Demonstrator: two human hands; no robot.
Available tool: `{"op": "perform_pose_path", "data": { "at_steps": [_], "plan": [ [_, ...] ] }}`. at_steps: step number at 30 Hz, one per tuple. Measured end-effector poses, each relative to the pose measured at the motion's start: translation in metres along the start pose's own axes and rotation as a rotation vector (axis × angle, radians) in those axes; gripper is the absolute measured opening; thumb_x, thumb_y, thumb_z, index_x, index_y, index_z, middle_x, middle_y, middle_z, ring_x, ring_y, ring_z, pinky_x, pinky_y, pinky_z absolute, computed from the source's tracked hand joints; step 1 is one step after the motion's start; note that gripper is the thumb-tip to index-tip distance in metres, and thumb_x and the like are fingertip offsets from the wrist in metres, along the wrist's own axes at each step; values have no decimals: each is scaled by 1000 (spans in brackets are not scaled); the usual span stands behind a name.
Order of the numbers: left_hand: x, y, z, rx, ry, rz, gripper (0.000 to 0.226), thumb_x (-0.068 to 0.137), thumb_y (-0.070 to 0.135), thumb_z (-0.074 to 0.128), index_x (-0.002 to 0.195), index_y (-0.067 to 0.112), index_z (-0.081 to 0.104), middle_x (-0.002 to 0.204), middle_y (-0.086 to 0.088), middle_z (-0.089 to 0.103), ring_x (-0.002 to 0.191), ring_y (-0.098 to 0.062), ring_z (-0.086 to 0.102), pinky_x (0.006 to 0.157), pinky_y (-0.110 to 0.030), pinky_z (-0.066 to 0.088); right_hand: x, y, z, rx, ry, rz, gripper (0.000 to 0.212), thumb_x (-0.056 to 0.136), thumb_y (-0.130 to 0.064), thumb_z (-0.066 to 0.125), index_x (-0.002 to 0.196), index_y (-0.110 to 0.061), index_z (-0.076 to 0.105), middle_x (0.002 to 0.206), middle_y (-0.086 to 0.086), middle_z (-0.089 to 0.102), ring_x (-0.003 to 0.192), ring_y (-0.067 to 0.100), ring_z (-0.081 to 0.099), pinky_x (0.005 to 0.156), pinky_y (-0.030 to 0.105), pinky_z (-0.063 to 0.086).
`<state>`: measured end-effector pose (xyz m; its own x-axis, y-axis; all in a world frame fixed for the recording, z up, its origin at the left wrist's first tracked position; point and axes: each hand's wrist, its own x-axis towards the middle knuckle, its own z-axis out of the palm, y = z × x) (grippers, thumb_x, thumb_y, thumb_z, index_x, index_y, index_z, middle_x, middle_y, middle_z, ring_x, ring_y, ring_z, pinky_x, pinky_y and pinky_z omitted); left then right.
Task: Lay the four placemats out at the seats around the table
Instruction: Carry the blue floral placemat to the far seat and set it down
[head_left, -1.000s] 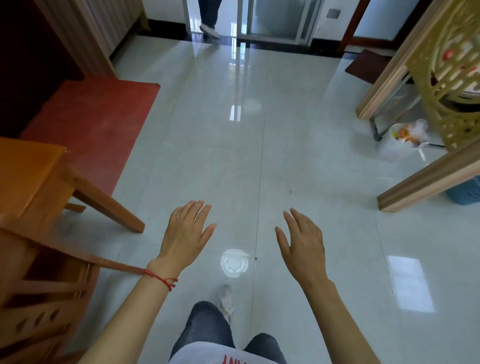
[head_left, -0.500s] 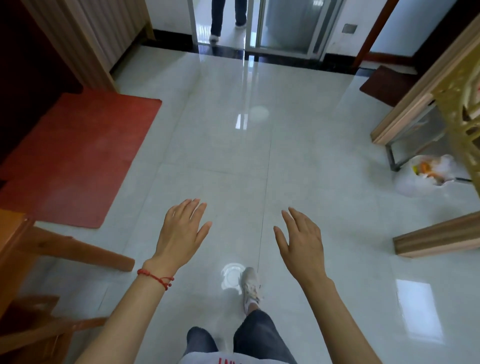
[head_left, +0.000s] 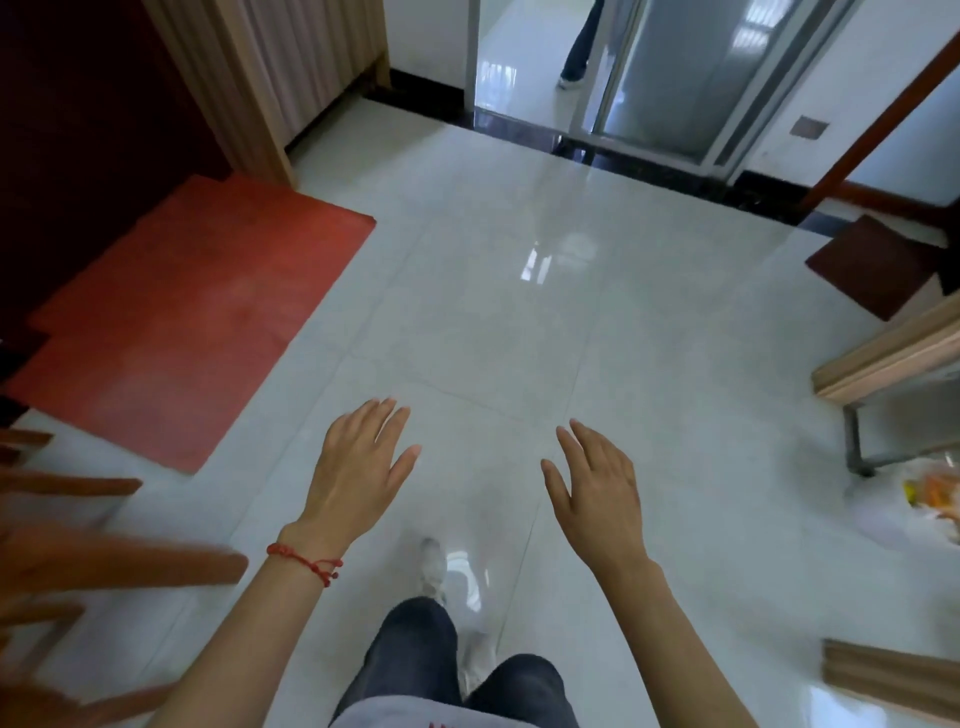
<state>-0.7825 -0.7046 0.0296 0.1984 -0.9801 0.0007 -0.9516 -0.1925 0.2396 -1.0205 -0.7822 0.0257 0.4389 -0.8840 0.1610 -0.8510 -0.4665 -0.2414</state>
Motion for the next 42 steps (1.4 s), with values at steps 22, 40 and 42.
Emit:
{"op": "perform_pose_path", "data": {
  "at_steps": [22,40,42],
  "plan": [
    [208,-159,-38,-3,63,-370,72,98,48,10,113,2,63,115,-17,65,106,-34,62,86,-50,49,337,-98,67,56,-33,-346,56,96,-44,22,114,-8,62,119,11,64,107,29,61,90,40,47],
    [230,-230,-63,15,187,-1011,68,98,46,11,118,4,60,121,-14,62,112,-31,59,95,-37,36,503,-240,134,230,-210,-1009,58,97,-43,21,110,-7,65,118,11,64,106,27,62,88,36,48],
    [228,-239,-67,18,191,-1048,67,98,46,11,118,4,60,120,-14,62,112,-31,59,92,-39,46,508,-257,140,240,-233,-1043,58,97,-43,21,110,-7,65,117,12,64,106,28,62,88,37,48]
  ]
}}
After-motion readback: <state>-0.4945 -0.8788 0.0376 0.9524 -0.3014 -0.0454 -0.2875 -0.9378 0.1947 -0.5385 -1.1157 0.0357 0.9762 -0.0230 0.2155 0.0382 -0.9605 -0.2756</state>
